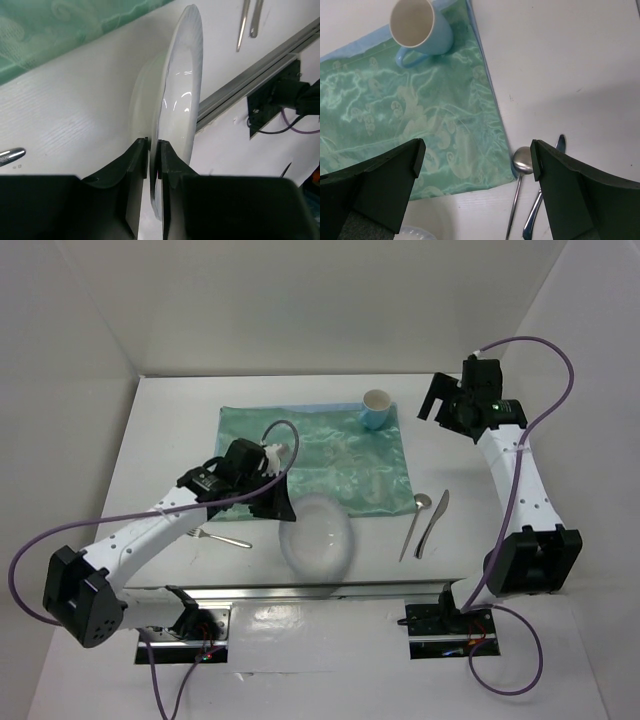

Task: Set the dinner table for one person

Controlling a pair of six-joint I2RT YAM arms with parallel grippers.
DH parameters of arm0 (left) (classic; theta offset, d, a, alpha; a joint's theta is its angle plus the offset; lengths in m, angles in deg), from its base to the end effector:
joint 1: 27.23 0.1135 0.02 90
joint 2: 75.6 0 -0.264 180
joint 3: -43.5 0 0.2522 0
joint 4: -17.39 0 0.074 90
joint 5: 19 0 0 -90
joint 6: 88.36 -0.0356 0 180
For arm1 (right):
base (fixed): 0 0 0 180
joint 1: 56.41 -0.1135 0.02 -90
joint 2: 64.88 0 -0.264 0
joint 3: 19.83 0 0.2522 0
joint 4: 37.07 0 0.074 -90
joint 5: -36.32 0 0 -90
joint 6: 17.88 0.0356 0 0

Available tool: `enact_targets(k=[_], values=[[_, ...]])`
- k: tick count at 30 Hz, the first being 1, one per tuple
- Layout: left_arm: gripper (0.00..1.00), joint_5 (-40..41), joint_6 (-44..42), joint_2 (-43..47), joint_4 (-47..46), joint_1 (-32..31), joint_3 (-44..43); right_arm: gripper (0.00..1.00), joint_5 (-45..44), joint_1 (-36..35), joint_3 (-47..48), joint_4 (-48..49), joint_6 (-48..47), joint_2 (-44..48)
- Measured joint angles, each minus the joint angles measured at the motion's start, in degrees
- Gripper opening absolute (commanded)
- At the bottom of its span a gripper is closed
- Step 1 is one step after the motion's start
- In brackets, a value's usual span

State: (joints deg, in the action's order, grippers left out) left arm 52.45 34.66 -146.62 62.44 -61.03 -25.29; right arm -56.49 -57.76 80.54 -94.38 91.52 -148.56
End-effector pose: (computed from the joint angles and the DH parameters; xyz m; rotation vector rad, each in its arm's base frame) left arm 0.2091 -0.1536 0.2742 0.1799 2.5444 -0.8952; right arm 0.3156 0.0057 0.3770 0.3834 2.2499 0.1339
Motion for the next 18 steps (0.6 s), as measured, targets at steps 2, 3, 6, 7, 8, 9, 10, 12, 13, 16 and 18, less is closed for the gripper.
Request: enact_targets(k=[2,3,6,7,8,9,10,12,13,16,18], values=[[0.00,0.0,-0.1,-1.1,1.3,0.4,-3.4,1.00,0.0,0.0,0.0,-0.1,0.0,0.3],[0.00,-0.3,-0.2,-2.3,1.3,0.8,-5.7,1.00,0.0,0.0,0.0,-0.2,0.0,0.6],[0.00,-1.7,-0.3,-5.6,1.4,2.5,-10.5,1.00,0.0,0.1,0.0,-0.2,0.0,1.2],[0.00,-2.2,-0.3,-6.8,1.2,3.2,-11.7,1.00,0.0,0.1,0.0,-0.2,0.0,1.3],[0.00,-2.5,-0.4,-7.9,1.3,4.0,-12.9,1.00,0.2,0.2,-0.2,-0.1,0.0,1.4],[0.00,-3.4,-0.6,-9.2,1.3,5.0,-14.2,1.00,0.3,0.3,-0.5,-0.1,0.0,1.6],[0.00,-4.0,-0.9,-10.4,1.2,6.1,-15.1,1.00,0.5,0.4,-0.9,-0.1,0.0,1.7],[0.00,-5.6,-1.2,-12.6,0.6,8.7,-16.6,1.00,0.7,0.6,-1.9,-0.1,0.0,1.9],[0.00,-6.4,-1.0,-13.6,-0.1,10.1,-17.0,1.00,0.7,0.6,-2.3,-0.2,0.0,2.0],[0.00,-9.6,0.7,-17.5,-4.3,14.8,-17.3,1.00,1.3,0.6,-3.4,-0.1,0.0,2.0],[0.00,-11.6,2.5,-21.1,-8.1,17.2,-17.8,1.00,1.5,0.6,-3.7,-0.1,0.0,2.0]])
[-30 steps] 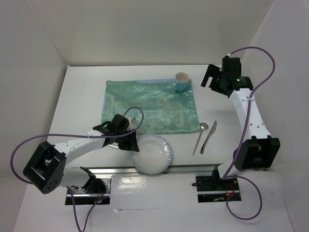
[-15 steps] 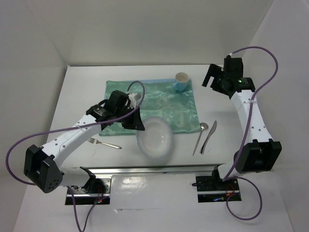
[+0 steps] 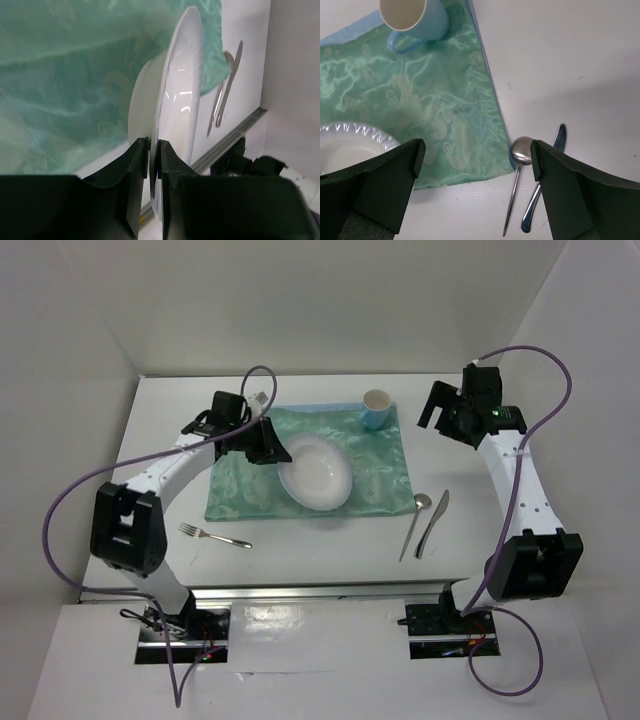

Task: Set the dinner table for one person

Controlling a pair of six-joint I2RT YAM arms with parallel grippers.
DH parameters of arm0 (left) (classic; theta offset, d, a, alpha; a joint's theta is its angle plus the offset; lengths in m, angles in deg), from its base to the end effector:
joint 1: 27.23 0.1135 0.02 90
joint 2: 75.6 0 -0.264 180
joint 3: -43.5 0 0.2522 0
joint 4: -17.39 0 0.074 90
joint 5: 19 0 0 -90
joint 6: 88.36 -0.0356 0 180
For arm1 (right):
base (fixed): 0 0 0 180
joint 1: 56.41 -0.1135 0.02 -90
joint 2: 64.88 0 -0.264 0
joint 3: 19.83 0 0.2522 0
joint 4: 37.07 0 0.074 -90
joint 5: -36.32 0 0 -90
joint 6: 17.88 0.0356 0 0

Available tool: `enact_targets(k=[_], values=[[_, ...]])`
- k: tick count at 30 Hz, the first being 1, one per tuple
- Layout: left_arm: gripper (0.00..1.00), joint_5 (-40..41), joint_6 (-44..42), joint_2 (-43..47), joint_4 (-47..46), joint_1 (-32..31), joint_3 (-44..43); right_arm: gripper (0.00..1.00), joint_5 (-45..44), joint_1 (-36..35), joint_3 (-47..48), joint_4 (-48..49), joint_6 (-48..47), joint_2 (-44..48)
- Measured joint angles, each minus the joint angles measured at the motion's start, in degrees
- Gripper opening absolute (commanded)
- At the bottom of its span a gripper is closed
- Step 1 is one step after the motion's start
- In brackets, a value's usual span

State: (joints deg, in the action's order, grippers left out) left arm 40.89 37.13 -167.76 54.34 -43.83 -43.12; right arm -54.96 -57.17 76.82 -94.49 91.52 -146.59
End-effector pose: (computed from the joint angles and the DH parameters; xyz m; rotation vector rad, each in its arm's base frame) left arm 0.3382 -0.1195 0.2822 -0.1142 2.4267 -1.0492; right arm 0.3064 0.0033 0.3658 0.3865 2.2844 0.1530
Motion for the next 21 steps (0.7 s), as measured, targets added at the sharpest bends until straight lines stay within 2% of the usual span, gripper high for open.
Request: enact_targets(k=[9,19,20,21], values=[[0.00,-2.9,4.1,-17.4,-10.9,4.2,-7.3,1.00,1.4,0.4,-0.1,0.1,0.0,0.0],[0.00,-8.4,5.4,-26.8,-15.5,8.5,-11.7,1.00,1.6,0.4,-2.0,-0.1,0.0,0.0],[0.04,-8.8,5.4,-27.5,-15.4,8.7,-12.4,1.00,1.7,0.4,-2.0,-0.1,0.0,0.0],[0.21,-9.0,5.1,-28.5,-14.6,8.7,-13.6,1.00,1.7,0.4,-2.1,-0.1,0.0,0.0]])
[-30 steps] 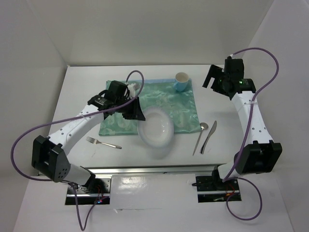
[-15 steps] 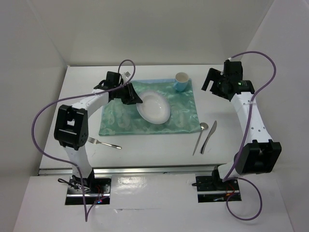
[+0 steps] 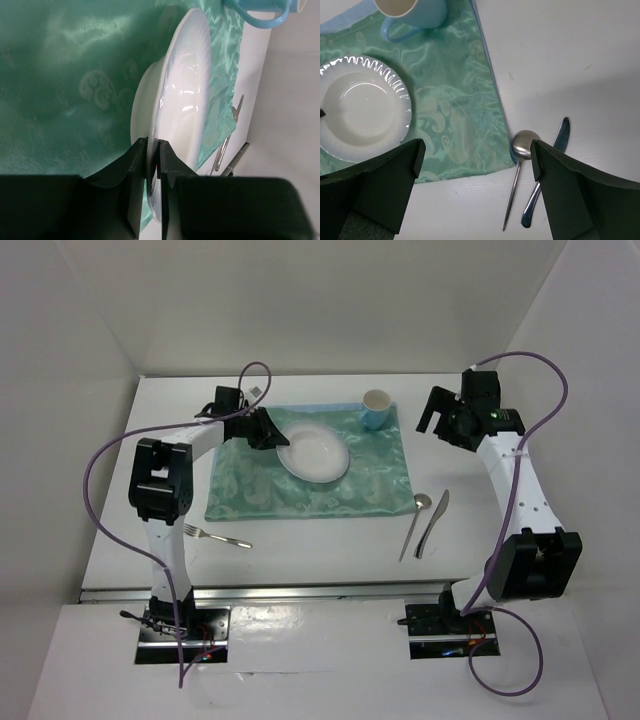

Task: Set the dinner table for one person

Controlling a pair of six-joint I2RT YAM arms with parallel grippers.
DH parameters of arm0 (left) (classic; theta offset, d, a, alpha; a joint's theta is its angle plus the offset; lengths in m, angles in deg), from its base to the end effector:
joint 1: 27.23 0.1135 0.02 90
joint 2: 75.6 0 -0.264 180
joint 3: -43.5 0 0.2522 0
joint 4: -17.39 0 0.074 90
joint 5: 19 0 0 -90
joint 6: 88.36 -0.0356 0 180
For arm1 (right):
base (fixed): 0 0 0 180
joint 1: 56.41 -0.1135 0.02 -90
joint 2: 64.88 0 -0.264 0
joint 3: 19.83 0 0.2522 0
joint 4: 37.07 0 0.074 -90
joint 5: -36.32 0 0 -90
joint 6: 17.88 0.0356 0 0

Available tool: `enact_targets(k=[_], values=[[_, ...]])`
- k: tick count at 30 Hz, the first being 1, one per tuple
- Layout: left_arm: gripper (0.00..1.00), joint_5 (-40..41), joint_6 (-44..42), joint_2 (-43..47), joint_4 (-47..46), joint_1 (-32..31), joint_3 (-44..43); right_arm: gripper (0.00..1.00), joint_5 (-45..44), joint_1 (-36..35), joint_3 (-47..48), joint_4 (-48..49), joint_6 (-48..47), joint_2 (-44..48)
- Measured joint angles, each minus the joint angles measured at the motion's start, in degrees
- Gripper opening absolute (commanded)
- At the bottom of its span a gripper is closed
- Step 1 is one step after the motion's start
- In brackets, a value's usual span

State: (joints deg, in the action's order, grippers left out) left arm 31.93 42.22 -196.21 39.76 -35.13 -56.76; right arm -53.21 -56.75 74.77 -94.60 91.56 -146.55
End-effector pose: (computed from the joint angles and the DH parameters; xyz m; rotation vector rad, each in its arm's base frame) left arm 0.4581 -0.0862 0.1841 -0.3161 2.3972 -1.2024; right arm 0.3056 0.0021 0.3542 0.3869 2.3243 0.1788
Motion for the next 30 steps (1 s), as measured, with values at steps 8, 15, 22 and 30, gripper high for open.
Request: enact_targets(k=[8,15,22,30], values=[[0.86,2.8,-4.3,-1.3,5.8,-0.3,-2.5,0.98,3.9,0.0,-7.4,0.8,1.9,2.2],[0.92,10.6,-9.0,3.0,14.9,-0.7,-3.1,0.87,6.7,-0.1,-22.8,0.9,8.3,5.9],[0.91,20.5,-12.3,16.6,21.5,-1.2,-3.7,0.72,5.7,-0.4,-31.3,1.4,13.9,6.7],[0.88,23.6,-13.5,33.0,23.0,-1.2,-1.0,0.49,5.6,-0.8,-35.3,5.6,15.3,3.7]])
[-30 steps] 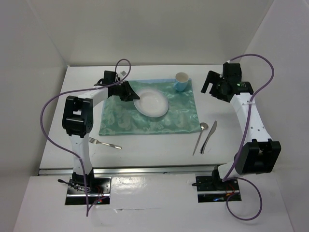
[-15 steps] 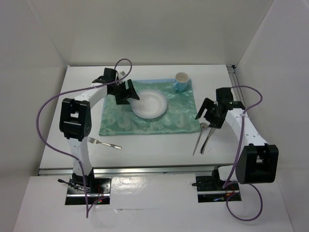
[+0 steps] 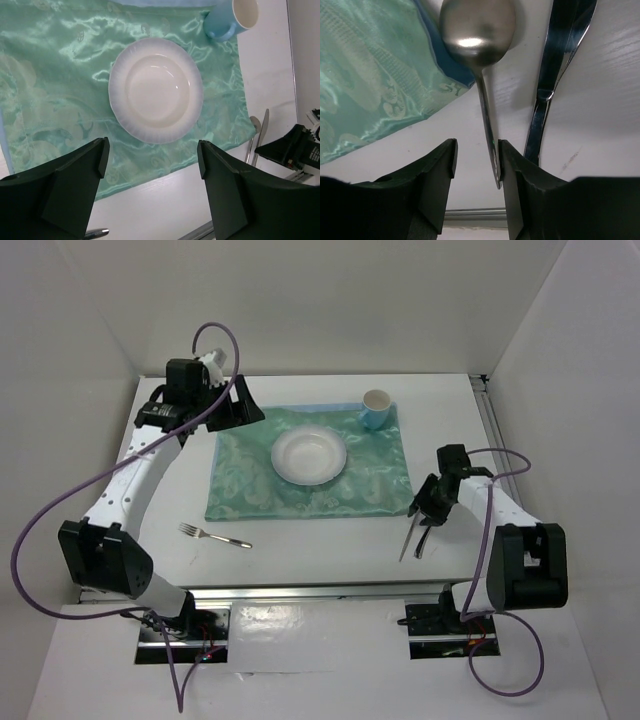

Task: Set the dinner table for one person

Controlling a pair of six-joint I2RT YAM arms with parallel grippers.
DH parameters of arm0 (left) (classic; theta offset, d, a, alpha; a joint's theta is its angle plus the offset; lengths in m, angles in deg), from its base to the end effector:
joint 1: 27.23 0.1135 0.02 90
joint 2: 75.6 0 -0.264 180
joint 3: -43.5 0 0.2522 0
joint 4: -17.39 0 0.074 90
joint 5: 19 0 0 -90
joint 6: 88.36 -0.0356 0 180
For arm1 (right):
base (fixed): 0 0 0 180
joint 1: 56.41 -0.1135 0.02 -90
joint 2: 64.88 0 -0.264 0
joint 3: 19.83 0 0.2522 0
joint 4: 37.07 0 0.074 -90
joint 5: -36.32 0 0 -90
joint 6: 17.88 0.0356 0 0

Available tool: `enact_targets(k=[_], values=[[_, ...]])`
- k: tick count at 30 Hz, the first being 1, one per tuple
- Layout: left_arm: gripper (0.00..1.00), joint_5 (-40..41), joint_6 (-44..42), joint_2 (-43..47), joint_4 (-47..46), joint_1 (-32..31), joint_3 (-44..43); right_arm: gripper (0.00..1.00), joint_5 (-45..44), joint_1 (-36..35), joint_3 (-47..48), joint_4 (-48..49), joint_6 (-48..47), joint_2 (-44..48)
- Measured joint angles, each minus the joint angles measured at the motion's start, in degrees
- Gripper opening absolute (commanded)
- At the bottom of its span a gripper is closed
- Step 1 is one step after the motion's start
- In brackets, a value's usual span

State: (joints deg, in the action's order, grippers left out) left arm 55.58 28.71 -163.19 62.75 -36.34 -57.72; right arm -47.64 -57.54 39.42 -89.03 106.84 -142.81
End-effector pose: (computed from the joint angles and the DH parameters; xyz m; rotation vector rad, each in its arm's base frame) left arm 0.3403 -0.0641 0.3797 -0.1768 2.1663 -0.6540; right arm 0.2399 0.0085 0.1877 0.7956 2.7243 0.2914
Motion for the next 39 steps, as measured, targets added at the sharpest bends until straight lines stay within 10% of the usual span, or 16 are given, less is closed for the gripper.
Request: enact_targets(k=[15,24,39], values=[[0.87,-0.3,0.0,1.4,1.5,-0.6,4.6,0.39,-2.6,-1.5,-0.8,5.6,-1.0,-8.1],[0.87,-0.5,0.0,1.4,1.9,-0.6,4.6,0.01,-4.6,-1.7,0.3,6.2,-0.7,-9.4],[0.86,-0.3,0.0,1.6,4.0,-0.6,3.7,0.00,-10.3,-5.8,17.6,0.8,-8.2,-6.4]])
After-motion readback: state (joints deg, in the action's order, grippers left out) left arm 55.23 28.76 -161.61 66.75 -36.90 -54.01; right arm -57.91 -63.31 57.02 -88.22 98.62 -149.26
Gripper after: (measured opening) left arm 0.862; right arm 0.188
